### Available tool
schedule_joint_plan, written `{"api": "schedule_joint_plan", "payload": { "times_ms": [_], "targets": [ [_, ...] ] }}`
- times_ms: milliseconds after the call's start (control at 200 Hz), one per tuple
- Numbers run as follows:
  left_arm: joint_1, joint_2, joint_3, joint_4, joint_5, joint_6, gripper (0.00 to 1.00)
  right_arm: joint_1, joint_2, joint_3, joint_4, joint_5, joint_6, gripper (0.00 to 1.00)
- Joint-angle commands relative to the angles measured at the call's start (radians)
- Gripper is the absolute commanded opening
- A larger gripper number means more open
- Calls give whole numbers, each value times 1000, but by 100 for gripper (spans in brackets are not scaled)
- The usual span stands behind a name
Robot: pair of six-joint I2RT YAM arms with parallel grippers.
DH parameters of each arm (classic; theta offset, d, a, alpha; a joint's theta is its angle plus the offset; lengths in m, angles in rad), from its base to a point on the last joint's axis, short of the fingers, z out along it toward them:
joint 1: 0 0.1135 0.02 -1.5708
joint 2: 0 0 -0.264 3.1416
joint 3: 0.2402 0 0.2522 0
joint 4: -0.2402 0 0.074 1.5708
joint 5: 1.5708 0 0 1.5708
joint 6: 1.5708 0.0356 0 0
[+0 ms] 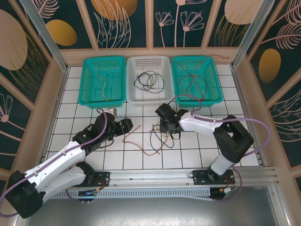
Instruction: Untangle the cables
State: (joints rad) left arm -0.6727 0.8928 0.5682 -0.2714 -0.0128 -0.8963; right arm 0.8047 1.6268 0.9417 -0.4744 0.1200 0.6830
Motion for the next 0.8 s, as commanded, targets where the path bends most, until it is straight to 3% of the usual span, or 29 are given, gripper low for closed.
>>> {"api": "schedule_joint_plan", "payload": {
  "times_ms": [0, 455, 791],
  "targets": [
    [9, -38, -3, 39, -6, -15, 72, -15, 25, 8, 3, -13, -10, 35],
    [15, -59, 23, 111, 9, 6, 69, 2, -33, 7, 7, 7, -22, 0],
    [16, -63, 24, 192, 41, 23, 64, 62, -197, 58, -39, 134, -43, 0]
  ]
}}
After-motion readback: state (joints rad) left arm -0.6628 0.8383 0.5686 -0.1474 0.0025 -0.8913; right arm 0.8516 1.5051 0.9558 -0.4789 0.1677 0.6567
